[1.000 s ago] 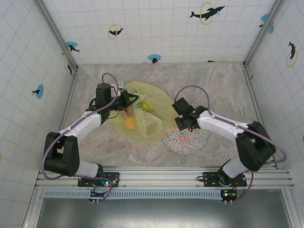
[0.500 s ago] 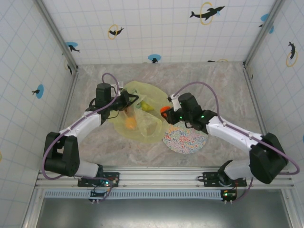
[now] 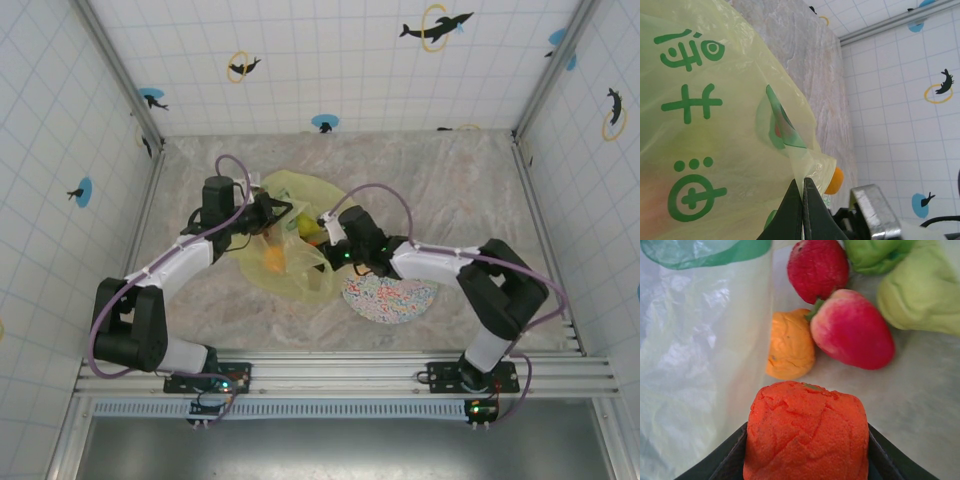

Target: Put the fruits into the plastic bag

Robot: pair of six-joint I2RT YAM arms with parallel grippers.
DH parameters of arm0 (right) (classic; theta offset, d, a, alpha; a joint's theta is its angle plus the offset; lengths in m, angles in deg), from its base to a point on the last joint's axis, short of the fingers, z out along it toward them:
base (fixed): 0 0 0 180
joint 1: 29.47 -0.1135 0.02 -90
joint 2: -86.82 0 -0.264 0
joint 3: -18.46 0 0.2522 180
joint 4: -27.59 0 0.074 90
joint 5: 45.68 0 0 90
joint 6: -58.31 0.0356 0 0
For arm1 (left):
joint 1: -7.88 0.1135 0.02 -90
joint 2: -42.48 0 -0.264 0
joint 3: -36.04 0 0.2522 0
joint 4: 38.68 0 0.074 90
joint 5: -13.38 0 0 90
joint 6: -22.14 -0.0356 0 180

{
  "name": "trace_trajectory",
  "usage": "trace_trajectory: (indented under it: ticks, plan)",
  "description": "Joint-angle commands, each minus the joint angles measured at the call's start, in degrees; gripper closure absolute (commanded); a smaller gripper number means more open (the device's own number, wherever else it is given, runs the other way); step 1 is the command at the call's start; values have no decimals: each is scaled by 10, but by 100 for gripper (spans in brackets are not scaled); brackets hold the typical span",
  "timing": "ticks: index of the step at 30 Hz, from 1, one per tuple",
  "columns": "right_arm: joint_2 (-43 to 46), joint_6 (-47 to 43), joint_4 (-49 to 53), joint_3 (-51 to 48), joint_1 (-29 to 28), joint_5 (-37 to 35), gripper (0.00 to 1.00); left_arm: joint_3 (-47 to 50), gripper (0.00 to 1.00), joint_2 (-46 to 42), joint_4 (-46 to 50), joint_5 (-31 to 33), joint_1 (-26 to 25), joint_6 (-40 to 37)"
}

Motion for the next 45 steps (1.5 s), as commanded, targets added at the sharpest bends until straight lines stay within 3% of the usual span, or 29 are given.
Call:
trace_trajectory:
  ticks: [1,15,26,38,45]
  plan:
    - [-34,34,-45,39,-2,-14,51,8,100,-12,-10,-14,-1,0]
    - [-127,215,-222,74,0,-58,50,1,100,-29,-5,-11,-1,5]
    - [-193,310,-256,126,-18,-86,46,1,100,-34,-5,-7,-1,9]
    - [-174,280,-213,137,-13,-62,24,-1,100,-33,-1,-7,-1,1]
    - [-145,269,-207,110,-5,-56,23,0,100,-32,2,-5,-1,-3]
